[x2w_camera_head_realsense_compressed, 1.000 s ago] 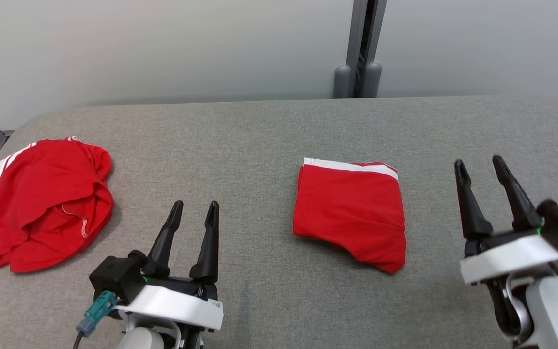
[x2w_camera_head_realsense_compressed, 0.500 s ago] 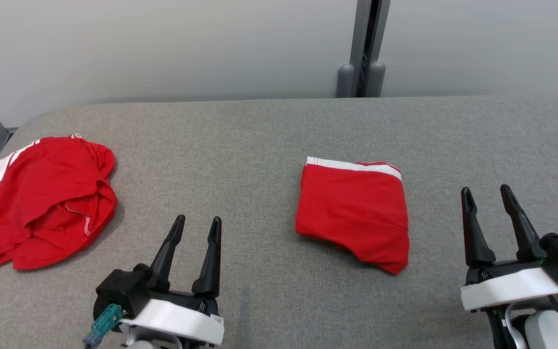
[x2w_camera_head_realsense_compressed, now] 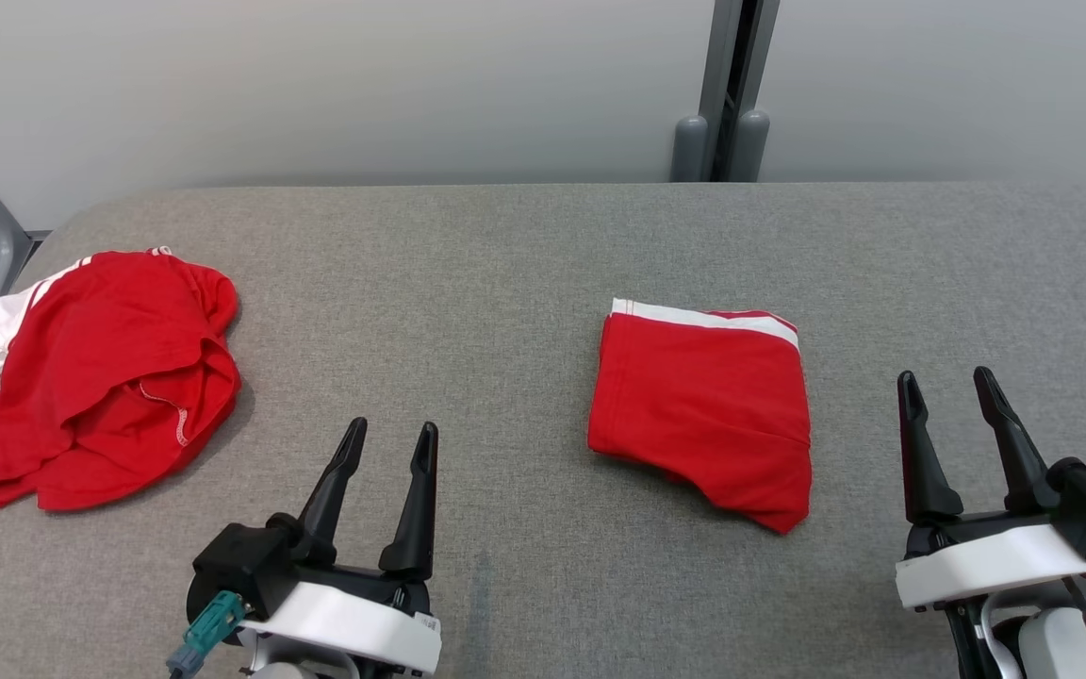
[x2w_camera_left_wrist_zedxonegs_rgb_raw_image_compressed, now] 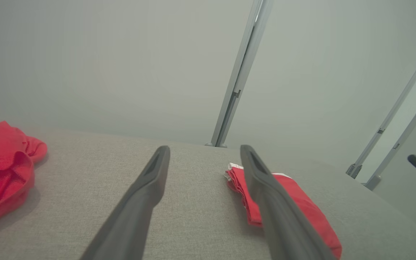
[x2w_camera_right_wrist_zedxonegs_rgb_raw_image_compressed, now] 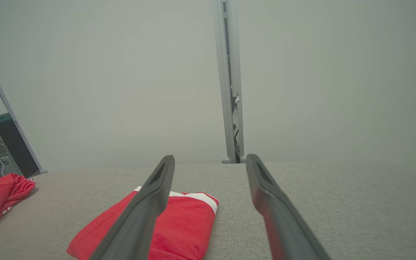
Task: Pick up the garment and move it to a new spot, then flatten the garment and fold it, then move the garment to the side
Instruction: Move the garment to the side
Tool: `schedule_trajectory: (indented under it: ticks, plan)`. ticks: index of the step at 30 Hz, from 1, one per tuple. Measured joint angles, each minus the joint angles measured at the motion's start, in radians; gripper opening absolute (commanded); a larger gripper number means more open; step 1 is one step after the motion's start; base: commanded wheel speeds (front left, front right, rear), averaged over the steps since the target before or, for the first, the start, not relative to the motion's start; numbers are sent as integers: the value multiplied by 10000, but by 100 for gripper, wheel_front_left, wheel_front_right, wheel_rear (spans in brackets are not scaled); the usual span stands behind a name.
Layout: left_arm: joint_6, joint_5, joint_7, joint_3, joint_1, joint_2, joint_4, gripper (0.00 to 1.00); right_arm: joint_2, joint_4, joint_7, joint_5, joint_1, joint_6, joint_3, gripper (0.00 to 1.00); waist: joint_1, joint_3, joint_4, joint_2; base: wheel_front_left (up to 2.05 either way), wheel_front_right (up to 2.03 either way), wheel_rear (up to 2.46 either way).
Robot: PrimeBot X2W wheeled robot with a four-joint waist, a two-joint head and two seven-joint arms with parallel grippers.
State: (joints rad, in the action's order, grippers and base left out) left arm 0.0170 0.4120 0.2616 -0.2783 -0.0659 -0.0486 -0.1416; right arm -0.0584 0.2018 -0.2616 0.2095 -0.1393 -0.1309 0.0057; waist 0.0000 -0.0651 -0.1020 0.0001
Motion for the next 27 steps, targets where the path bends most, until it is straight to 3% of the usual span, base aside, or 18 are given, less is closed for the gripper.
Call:
schedule_trajectory:
  ticks: [18, 27]
  plan:
    - [-6, 4, 0, -38, -3, 2, -31, 100, 52, 86, 82, 50, -39, 0, 6, 100, 0, 21, 0, 0, 0, 0, 0]
    - [58, -65, 0, -245, -286, 0, -29, 100, 84, 1007, 1231, 861, -608, 0, -27, 100, 0, -570, -109, 0, 0, 0, 0]
